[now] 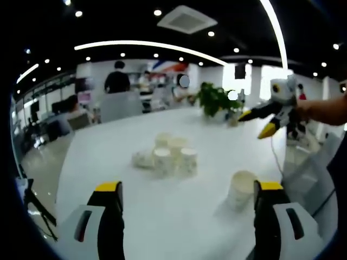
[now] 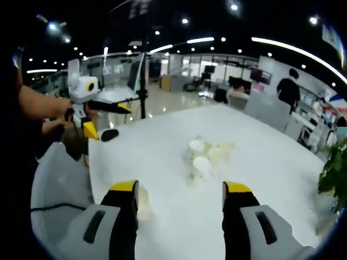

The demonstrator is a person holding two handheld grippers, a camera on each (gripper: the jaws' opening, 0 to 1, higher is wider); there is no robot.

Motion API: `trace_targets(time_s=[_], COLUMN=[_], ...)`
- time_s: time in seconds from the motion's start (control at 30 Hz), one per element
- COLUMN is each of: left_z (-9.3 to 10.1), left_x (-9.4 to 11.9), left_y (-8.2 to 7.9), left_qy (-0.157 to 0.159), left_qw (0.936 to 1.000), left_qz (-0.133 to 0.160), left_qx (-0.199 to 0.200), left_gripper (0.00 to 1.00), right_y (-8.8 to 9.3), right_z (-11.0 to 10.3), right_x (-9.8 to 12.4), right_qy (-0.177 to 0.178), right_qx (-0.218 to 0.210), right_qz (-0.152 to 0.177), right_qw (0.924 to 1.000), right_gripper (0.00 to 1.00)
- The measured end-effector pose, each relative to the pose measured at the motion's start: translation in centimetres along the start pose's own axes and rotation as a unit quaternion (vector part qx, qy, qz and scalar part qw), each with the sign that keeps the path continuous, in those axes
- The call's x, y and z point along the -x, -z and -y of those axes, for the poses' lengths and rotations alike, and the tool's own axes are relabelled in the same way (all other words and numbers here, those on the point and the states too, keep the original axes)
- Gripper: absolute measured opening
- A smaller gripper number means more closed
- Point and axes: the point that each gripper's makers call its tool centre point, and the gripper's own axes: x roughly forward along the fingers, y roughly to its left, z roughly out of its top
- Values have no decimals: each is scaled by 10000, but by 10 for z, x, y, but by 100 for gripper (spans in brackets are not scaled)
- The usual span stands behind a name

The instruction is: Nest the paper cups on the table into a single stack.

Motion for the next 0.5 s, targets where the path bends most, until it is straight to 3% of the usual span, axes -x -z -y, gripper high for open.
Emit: trace_targets(time_s=[0.13,0.3,0.43,0.5], left_z=[0,-4,-10,-13], left_x=[4,6,7,7], left_y=[3,8,9,11], left_qy=[-71,-177,-289,-318], left_qw=[9999,9998,9996,9995], left_qz=[19,-51,-57,-70], left_qx=[73,-26,39,0], left_gripper=[98,98,98,98], right_y=[2,7,18,21], right_z=[10,16,24,26], right_x=[4,5,5,7], right_qy=[169,314,409,402], right_qx=[-222,-69,-178,-224], right_qz=[197,339,240,267], right_qw=[9994,9989,9987,9986], right_gripper=[63,70,81,82])
